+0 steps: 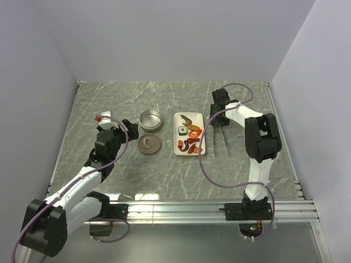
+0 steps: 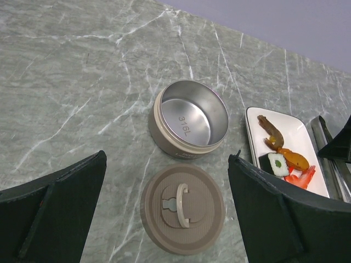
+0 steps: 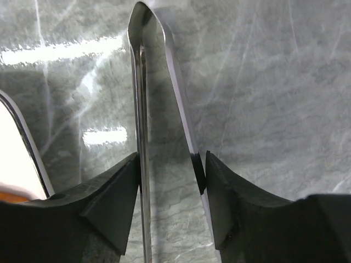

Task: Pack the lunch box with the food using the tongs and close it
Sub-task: Grab the clamp with the right arm

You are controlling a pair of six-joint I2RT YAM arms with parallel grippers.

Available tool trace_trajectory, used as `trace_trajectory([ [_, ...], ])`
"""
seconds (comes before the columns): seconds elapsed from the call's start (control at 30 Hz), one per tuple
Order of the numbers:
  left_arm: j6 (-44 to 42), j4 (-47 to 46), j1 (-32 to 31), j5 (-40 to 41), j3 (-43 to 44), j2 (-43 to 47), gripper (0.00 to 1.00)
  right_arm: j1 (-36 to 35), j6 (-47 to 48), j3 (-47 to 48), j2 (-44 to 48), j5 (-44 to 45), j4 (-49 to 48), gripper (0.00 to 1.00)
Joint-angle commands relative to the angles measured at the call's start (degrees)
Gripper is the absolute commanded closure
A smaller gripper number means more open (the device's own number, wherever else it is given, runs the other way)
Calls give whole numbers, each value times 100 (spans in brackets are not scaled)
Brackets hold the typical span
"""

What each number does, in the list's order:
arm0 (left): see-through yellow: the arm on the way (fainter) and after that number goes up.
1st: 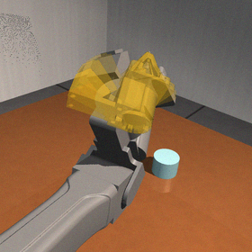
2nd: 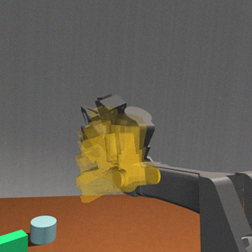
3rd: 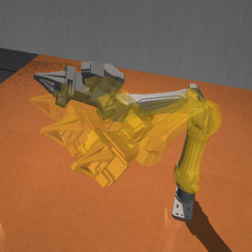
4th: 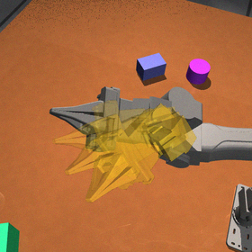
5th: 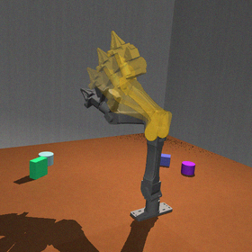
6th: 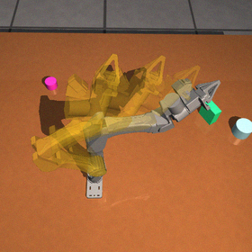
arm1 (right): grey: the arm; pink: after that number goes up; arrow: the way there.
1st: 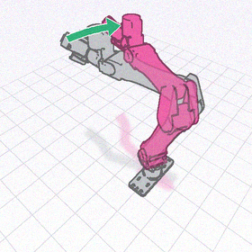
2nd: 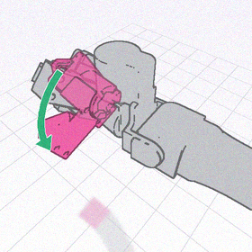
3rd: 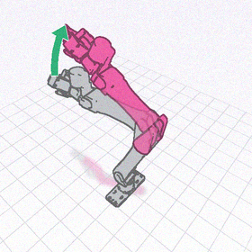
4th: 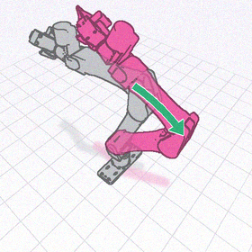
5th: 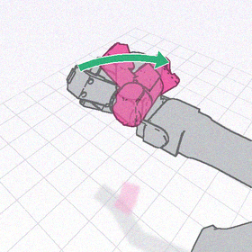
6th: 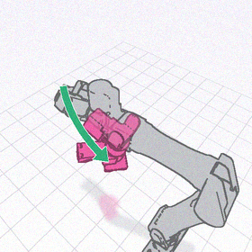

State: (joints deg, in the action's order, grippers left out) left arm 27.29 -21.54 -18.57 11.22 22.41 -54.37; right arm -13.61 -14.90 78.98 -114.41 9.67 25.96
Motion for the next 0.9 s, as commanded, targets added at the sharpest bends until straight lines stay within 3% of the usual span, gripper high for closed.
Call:
trace_trajectory([
  [0.0, 13, -210, 29, -129, 184, 84, 1, 25, 92, 477, -204, -53, 462, 44],
  [0.27, 13, -245, 46, -147, 167, 102, 1, -37, 31, 304, -4, 298, 402, 46],
  [0.4, 13, -263, 46, -129, 158, 119, 1, -72, -5, -329, 875, 44, -177, 46],
  [0.6, 13, -307, 46, -103, 114, 163, 0, -309, -92, -1314, 2622, 219, -862, 47],
  [0.87, 48, -298, 55, -138, 96, 207, 0, -748, -216, -2447, 4241, 729, -1487, 47],
])
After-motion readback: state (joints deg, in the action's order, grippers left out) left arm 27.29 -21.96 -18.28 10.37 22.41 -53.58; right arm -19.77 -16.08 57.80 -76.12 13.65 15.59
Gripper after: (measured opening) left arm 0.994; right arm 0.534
